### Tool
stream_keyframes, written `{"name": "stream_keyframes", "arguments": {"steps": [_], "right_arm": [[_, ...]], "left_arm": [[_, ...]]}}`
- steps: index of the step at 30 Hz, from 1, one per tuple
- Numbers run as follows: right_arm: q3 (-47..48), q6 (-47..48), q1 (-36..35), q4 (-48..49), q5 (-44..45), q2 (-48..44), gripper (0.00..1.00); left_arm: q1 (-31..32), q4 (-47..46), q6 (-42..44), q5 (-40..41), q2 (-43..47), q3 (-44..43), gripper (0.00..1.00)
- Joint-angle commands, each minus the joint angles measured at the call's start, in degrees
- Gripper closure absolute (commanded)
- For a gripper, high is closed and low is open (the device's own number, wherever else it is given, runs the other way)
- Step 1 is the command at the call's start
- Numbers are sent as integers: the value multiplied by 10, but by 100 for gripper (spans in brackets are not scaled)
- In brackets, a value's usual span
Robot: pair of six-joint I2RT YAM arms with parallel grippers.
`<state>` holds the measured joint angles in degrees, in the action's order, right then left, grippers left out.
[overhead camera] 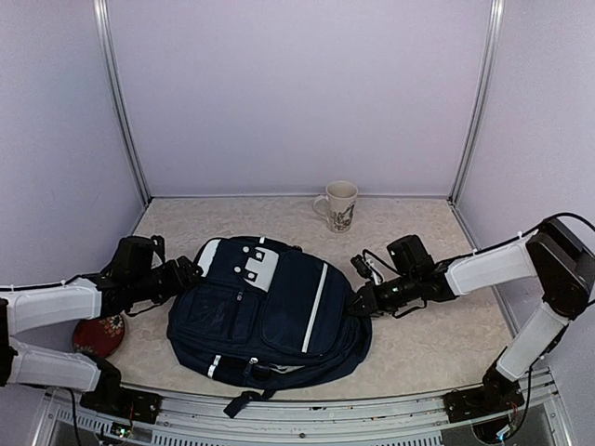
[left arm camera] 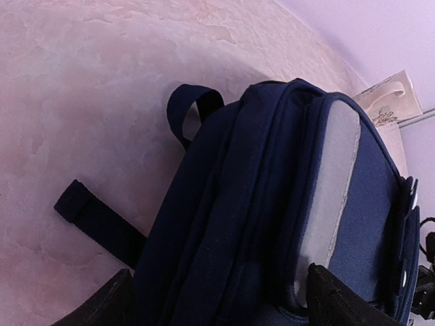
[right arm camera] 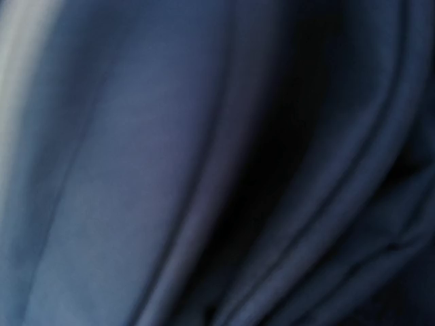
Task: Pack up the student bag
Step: Adjust the student bag at the center of the board.
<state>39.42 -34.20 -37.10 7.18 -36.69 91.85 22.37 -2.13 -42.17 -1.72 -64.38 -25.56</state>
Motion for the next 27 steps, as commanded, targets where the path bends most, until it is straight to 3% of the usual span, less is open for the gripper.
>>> {"name": "stream_keyframes", "arguments": {"steps": [1, 5, 9, 11, 14, 18, 21, 24, 26, 27], "right_arm": [[93, 31, 18, -20, 34, 57, 100], [231, 122, 60, -92, 48, 134, 100], [397, 230, 68, -196, 89, 218, 100], [463, 257, 72, -241, 129, 248, 83], [520, 255, 79, -288, 204, 254, 69], [460, 231, 79, -288, 271, 180, 52], [391, 213, 59, -289, 343, 107, 49], [338, 191, 5, -310, 407, 42, 50], [312, 164, -47, -320, 429, 13, 52], [297, 145, -83, -318, 418, 3, 53]], "left_arm": [[28, -19, -16, -21, 17, 39, 19], [88, -13, -3, 32, 46, 38, 22], [175, 47, 10, 152, 76, -1, 22], [218, 92, -3, 210, 87, -14, 20], [264, 164, -26, 283, 97, -36, 12], [309, 257, -39, 377, 107, -78, 5], [355, 266, -4, 437, 105, -103, 4], [406, 236, 88, 483, 82, -130, 4], [427, 202, 165, 462, 63, -144, 5], [429, 181, 198, 415, 56, -145, 5]]}}
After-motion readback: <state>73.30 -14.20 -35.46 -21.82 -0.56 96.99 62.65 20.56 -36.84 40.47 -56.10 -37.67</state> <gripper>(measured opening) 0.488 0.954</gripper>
